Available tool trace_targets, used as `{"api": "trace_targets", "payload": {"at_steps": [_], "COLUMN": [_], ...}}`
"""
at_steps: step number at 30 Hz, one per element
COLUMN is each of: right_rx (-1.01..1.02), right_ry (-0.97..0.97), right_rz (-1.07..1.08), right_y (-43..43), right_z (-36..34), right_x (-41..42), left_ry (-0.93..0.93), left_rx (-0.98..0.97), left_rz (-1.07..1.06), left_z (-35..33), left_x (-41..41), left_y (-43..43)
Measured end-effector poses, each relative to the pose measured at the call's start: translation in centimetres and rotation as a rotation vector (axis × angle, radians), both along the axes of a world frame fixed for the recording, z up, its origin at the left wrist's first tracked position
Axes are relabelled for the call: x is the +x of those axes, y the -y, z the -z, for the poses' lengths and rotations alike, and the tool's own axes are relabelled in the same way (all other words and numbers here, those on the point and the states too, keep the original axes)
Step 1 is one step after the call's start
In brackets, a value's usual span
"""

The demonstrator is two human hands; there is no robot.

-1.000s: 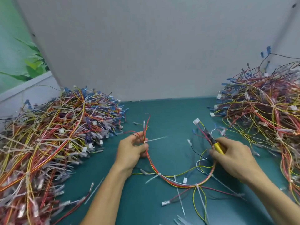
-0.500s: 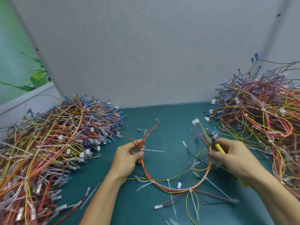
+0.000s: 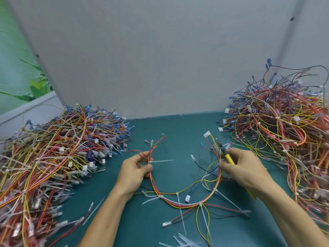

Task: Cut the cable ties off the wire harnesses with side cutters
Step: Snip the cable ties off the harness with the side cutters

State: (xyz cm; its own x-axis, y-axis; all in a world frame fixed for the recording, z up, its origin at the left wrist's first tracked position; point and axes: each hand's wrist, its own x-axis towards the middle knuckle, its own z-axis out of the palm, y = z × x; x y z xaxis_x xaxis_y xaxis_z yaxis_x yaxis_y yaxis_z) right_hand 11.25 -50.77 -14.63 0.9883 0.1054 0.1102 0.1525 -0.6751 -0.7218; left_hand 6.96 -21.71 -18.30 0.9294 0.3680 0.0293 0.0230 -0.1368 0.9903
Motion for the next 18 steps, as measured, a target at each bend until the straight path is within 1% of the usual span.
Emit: {"api": "trace_targets", "payload": {"at_steps": [4,6,7,10,11,14,18], "right_rx": [0.003,-0.002,-0.004,-0.041,-0.08,-0.185,-0.203], "right_ry": [0.023,0.035,0.037,0.026,0.023,0.037,0.03], "right_rz": [0.021,0.034,0.038,0.041,0.043,0.073,0.076], "right_y": [0.3,0.5,0.5,0.8,1.0,1.8,2.1], "right_z": [-0.2,-0.2,-0.3,-0.4,-0.5,-0.6,-0.7], "right_x": [0.1,0.1,0.2,0.2,0.3,0.5,0.6], "left_ry": [0.019,0.007,-0.016,-0.127,-0.143,-0.131,-0.177], "left_rx": [-0.035,0.029,0.101,0.464,0.543,0.65,0.771], "left_rz": [-0.089,-0.158,-0.189,-0.222,-0.221,-0.213,-0.197], "left_z": [-0.2,-0.2,-0.2,-0.1,-0.1,-0.2,-0.3], "left_x": [0.3,0.4,0.5,0.4,0.2,0.0,-0.3], "left_y": [-0.6,-1.4,-1.9,-2.9,-2.9,-2.5,-2.2]}}
